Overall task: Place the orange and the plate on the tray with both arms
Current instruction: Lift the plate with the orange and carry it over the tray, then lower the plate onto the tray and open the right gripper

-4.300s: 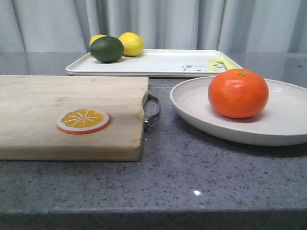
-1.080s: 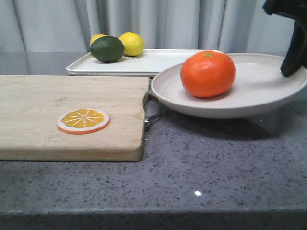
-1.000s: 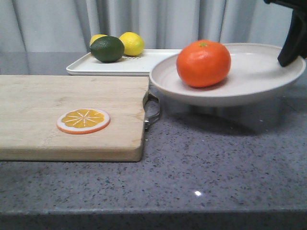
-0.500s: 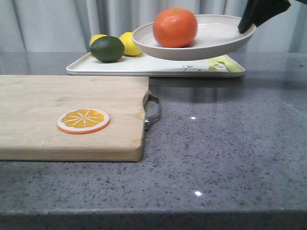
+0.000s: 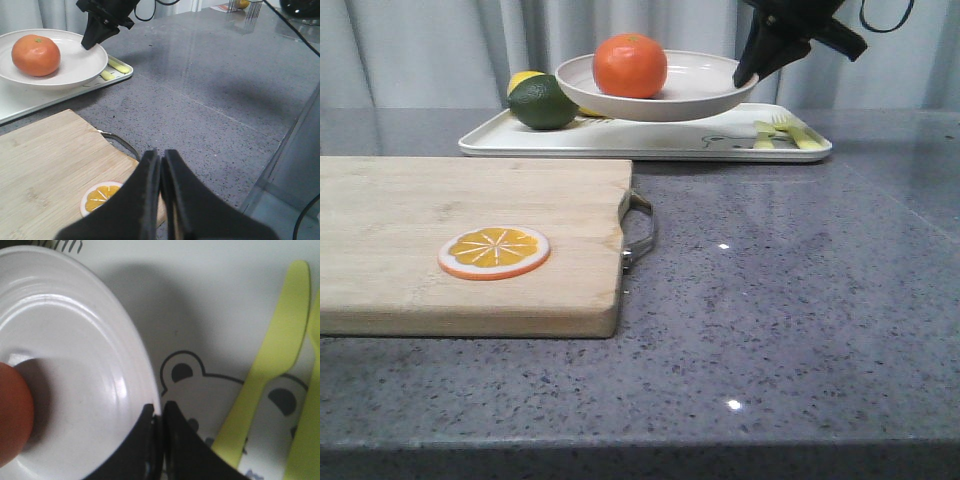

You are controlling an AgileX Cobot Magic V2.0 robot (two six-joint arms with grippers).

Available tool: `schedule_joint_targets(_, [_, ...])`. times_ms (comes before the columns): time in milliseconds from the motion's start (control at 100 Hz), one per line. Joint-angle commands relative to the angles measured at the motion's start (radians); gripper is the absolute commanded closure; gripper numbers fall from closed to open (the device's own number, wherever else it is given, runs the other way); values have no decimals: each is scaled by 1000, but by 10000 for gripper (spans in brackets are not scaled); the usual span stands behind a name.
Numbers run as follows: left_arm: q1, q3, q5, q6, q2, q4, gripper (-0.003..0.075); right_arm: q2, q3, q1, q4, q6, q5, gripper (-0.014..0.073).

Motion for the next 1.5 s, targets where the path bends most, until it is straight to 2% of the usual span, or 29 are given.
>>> schedule_joint_targets(0, [-3, -25, -75, 3, 1, -4, 740, -4, -102, -1, 58, -2, -24, 649])
schedule_joint_targets(200, [-3, -25, -75, 3, 1, -6, 740, 84, -193, -13, 71, 18, -33, 649])
schedule_joint_targets(800, [-3, -25, -69, 3, 1, -6, 740, 114, -196, -53, 101, -1, -87, 645])
schedule_joint_targets(1090, [-3, -25, -69, 3, 1, -6, 740, 114, -196, -53, 101, -1, -90, 454])
schedule_joint_targets(1370, [-3, -25, -69, 3, 1, -6, 740, 102, -196, -61, 95, -3, -81, 428])
schedule_joint_targets(1490, [-3, -25, -69, 3, 1, -6, 740, 85, -196, -62, 20, -4, -66, 429])
